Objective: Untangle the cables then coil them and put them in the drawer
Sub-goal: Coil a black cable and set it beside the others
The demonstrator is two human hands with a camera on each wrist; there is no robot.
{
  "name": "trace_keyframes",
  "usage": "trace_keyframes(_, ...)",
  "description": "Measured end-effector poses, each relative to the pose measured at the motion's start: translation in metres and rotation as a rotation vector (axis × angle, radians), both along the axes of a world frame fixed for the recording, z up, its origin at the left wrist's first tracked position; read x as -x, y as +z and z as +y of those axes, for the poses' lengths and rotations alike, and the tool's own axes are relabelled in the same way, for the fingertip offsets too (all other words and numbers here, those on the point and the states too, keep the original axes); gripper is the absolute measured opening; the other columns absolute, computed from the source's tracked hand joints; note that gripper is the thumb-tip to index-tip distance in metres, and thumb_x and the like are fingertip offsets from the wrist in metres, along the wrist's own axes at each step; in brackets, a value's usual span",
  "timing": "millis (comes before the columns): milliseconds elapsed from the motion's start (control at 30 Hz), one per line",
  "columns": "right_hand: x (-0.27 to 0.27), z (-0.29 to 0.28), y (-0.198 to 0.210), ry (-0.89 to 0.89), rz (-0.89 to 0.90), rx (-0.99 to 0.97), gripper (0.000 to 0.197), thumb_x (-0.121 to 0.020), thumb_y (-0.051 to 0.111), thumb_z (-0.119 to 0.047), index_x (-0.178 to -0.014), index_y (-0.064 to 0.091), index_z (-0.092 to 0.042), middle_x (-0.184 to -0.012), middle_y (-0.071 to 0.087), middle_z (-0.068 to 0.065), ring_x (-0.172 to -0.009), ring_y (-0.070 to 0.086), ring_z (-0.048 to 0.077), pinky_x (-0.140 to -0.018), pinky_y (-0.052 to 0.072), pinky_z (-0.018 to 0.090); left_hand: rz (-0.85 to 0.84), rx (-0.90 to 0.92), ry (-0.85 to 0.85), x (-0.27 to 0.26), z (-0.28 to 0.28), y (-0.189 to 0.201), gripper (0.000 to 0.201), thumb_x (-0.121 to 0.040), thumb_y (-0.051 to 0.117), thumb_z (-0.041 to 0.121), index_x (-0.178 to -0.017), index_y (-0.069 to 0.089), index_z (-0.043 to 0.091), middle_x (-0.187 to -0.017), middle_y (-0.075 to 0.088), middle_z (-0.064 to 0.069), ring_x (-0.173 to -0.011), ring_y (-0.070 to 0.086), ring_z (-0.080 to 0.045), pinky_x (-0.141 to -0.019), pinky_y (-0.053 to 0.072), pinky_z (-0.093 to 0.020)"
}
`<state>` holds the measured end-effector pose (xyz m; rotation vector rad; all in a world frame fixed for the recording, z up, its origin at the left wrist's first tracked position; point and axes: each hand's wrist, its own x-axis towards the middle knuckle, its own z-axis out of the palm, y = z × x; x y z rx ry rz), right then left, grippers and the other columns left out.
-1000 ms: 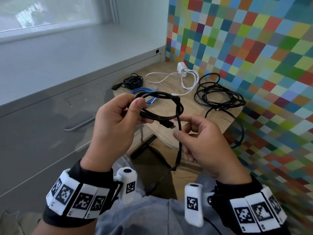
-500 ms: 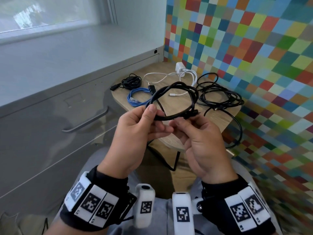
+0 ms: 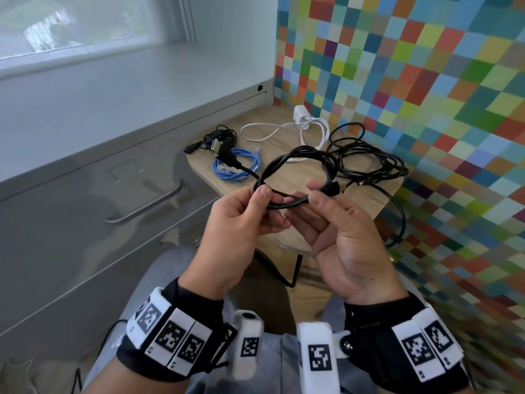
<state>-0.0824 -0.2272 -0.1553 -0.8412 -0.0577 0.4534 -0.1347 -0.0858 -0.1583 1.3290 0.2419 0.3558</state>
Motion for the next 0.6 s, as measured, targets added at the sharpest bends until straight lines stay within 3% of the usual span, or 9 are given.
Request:
trace_keyframes(100,-0.002,0.000,0.000,-0.033,-0.003,0.045,0.044,-0.079,0.070,-0.002,-0.122,0.062,-0.006,-0.095,0.078,0.018,-0.086,0.077,0.027,-0.085,0.064,0.036,-0.022,-0.073,-0.010,0.001,0.000,-0.001,0.029,-0.106,0.050,0.016,-0.091,0.072,0.005,-0.084,0.070,-0.030,-0.069,0.068,-0.018,-0.076,0.061,-0.036)
trace_keyframes(200,-0.004,-0.001,-0.002,-0.044,0.000,0.115,0.038,-0.088,0.066,0.006,-0.123,0.061,-0.008,-0.105,0.077,0.023,-0.090,0.077,0.032,-0.088,0.063,0.041,-0.017,-0.197,-0.016,0.001,0.003,-0.003,0.027,-0.105,0.052,0.020,-0.091,0.075,0.012,-0.086,0.076,-0.012,-0.076,0.067,-0.021,-0.078,0.060,-0.037)
trace_keyframes(333,-0.002,0.004,-0.005,-0.031,0.002,0.167,0.028,-0.094,0.059,0.010,-0.116,0.060,-0.006,-0.113,0.073,0.030,-0.103,0.075,0.040,-0.099,0.059,0.048,0.023,-0.271,0.043,-0.002,0.004,-0.007,0.033,-0.107,0.051,0.026,-0.084,0.073,0.019,-0.085,0.077,-0.003,-0.074,0.067,-0.019,-0.075,0.059,-0.036)
trace_keyframes(400,0.000,0.009,-0.006,-0.027,0.000,0.179,0.023,-0.094,0.059,0.010,-0.111,0.062,-0.006,-0.107,0.076,0.025,-0.100,0.076,0.035,-0.101,0.056,0.048,0.055,-0.321,0.092,-0.004,0.005,-0.007,0.037,-0.108,0.049,0.031,-0.079,0.070,0.020,-0.080,0.076,-0.005,-0.070,0.066,-0.019,-0.073,0.059,-0.042)
trace_keyframes(533,0.004,0.013,-0.006,-0.037,-0.006,0.179,0.027,-0.095,0.057,0.011,-0.112,0.067,-0.008,-0.100,0.080,0.012,-0.094,0.077,0.024,-0.103,0.052,0.045,0.116,-0.779,0.233,-0.005,0.012,-0.013,0.044,-0.104,0.041,0.047,-0.080,0.061,0.017,-0.072,0.066,-0.001,-0.071,0.064,-0.018,-0.071,0.053,-0.048)
trace_keyframes(600,0.005,0.014,-0.005,-0.024,-0.037,0.198,0.030,-0.095,0.056,0.010,-0.115,0.068,-0.010,-0.100,0.080,0.009,-0.097,0.075,0.021,-0.100,0.050,0.041,0.108,-0.789,0.245,-0.004,0.012,-0.012,0.042,-0.104,0.039,0.045,-0.081,0.058,0.015,-0.072,0.064,-0.001,-0.069,0.064,-0.013,-0.072,0.051,-0.048)
